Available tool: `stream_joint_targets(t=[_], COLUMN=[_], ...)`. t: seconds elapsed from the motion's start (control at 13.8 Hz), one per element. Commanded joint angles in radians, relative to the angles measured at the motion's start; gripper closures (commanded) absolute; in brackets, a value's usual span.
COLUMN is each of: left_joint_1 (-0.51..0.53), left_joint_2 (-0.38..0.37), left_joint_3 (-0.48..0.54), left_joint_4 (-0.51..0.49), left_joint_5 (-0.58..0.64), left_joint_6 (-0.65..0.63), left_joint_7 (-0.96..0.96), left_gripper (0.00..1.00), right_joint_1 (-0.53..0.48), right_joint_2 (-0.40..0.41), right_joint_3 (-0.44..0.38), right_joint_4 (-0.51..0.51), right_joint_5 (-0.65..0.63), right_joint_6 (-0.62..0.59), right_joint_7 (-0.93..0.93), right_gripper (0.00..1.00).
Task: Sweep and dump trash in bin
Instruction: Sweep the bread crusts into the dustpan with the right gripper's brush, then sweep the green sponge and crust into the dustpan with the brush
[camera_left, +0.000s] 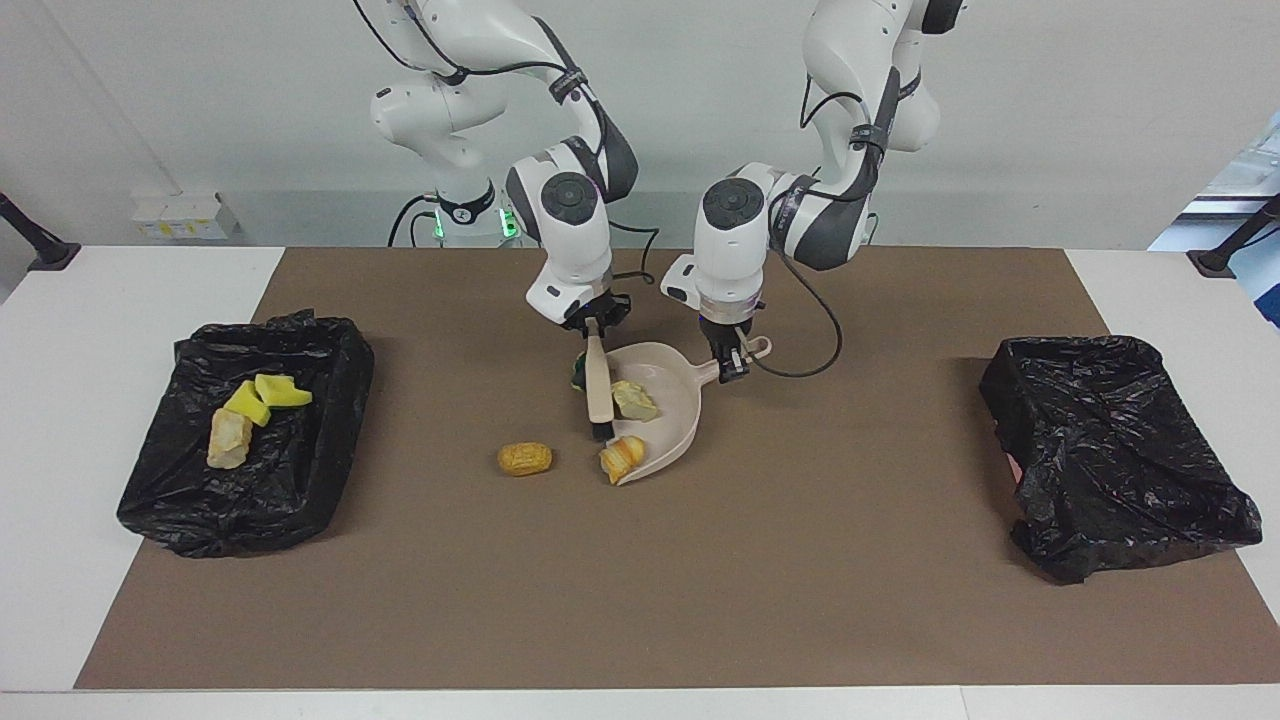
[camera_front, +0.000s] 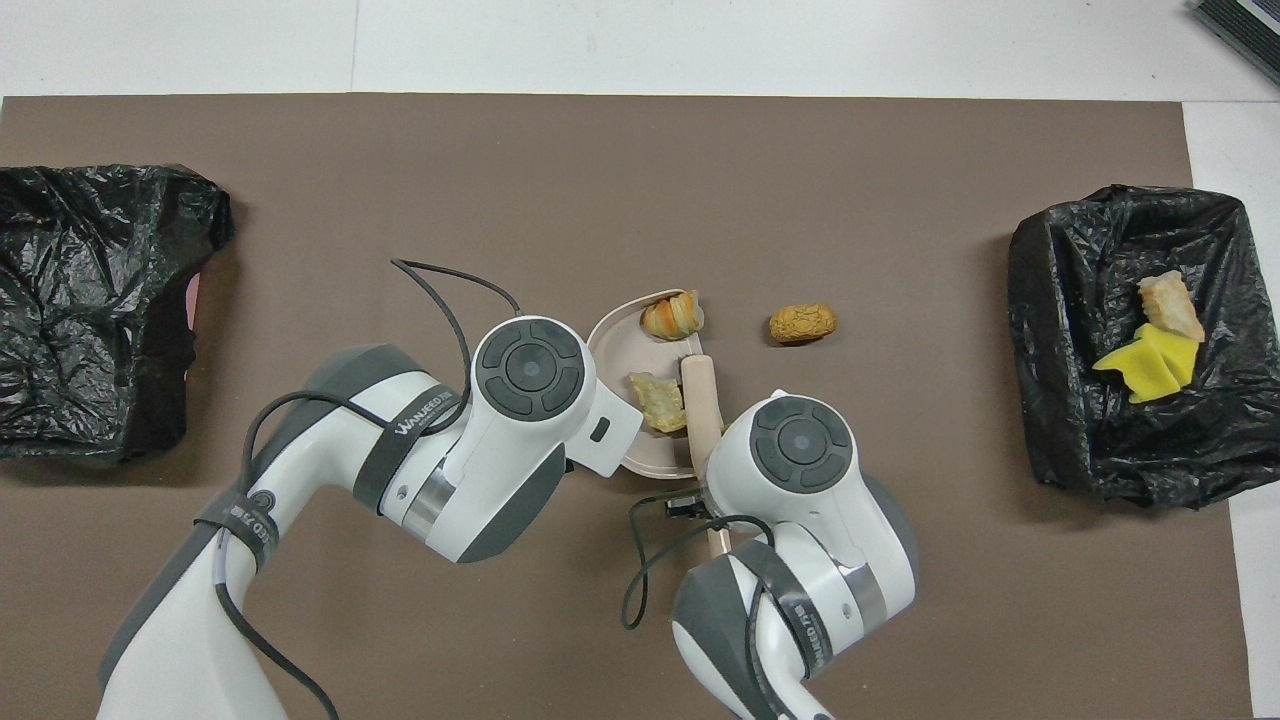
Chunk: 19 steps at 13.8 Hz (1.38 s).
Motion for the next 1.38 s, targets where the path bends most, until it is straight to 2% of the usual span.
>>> stream_joint_targets(t=[0.0, 0.14, 0.36, 0.51, 1.01, 1.16, 1.3], left_joint_1=[-0.004, 0.0, 0.002, 0.003, 0.006, 0.006, 0.003], left_joint_2=[-0.037, -0.035, -0.035, -0.034, -0.041, -0.043, -0.046], left_joint_3=[0.006, 0.006, 0.006, 0.006, 0.006, 0.006, 0.007], left_joint_4=[-0.047, -0.047, -0.047, -0.047, -0.062, -0.065, -0.072], left_joint_5=[0.015, 0.013, 0.012, 0.007, 0.004, 0.004, 0.004], left_joint_6=[0.032, 0.035, 0.048, 0.049, 0.04, 0.037, 0.034], left_joint_7=[0.007, 0.007, 0.005, -0.006, -0.001, -0.003, -0.003], left_gripper=[1.0, 1.0, 1.0, 1.0, 1.0, 1.0, 1.0], right_joint_1=[0.004, -0.021, -0.094, -0.116, -0.303, -0.349, -0.342], right_joint_2=[0.018, 0.006, 0.003, 0.003, 0.055, 0.061, 0.065], right_joint_3=[0.0, -0.014, -0.008, -0.011, -0.009, -0.006, -0.003], right_joint_4=[0.086, 0.101, 0.19, 0.206, 0.186, 0.151, 0.124], right_joint_5=[0.036, 0.015, -0.106, -0.187, -0.417, -0.427, -0.412], right_joint_6=[-0.106, -0.157, -0.259, -0.274, -0.14, -0.081, -0.063], right_joint_7=[0.018, 0.003, -0.012, -0.035, -0.236, -0.285, -0.295], right_gripper=[1.0, 1.0, 1.0, 1.0, 1.0, 1.0, 1.0])
